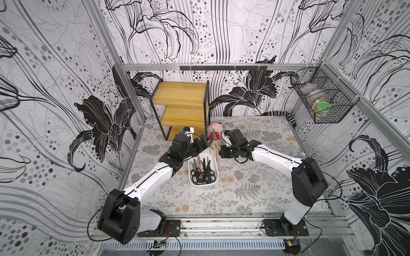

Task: Take the scissors out of the storage box
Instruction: Pick up the scissors from the storage box, then place the scissors at the center of the board.

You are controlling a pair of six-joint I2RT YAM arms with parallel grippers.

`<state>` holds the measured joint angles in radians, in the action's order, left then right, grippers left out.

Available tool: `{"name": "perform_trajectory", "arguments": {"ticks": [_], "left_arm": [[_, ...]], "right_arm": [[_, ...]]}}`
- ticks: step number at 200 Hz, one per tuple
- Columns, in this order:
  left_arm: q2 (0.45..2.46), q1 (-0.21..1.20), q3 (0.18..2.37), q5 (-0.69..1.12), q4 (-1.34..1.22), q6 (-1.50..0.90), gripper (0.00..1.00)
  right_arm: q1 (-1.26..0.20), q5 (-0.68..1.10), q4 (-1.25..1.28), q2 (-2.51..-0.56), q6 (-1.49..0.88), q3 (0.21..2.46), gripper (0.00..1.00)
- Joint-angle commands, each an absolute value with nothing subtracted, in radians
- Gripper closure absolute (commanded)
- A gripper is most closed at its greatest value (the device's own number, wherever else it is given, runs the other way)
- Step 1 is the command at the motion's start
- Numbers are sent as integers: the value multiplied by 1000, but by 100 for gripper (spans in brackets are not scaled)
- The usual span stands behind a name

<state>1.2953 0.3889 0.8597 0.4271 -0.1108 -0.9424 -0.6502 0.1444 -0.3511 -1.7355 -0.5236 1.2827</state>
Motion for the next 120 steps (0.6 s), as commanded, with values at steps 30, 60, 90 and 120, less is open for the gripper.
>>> {"name": "perform_trajectory", "arguments": {"ticks": [30, 60, 90, 120], "left_arm": [[1243, 315, 895, 406, 7, -782, 2], [1227, 306, 885, 338, 82, -709, 2], [1233, 305, 863, 330, 85, -704, 2], [1242, 303, 857, 327, 87, -699, 2]], "right_arm": [[-549, -125, -544, -1708, -384, 1332, 100], [-459, -298, -647, -1760, -223, 1382, 100], [-380, -380, -691, -1852, -218, 1455, 100], [-268, -343, -680, -1920, -213, 1501, 100]]}}
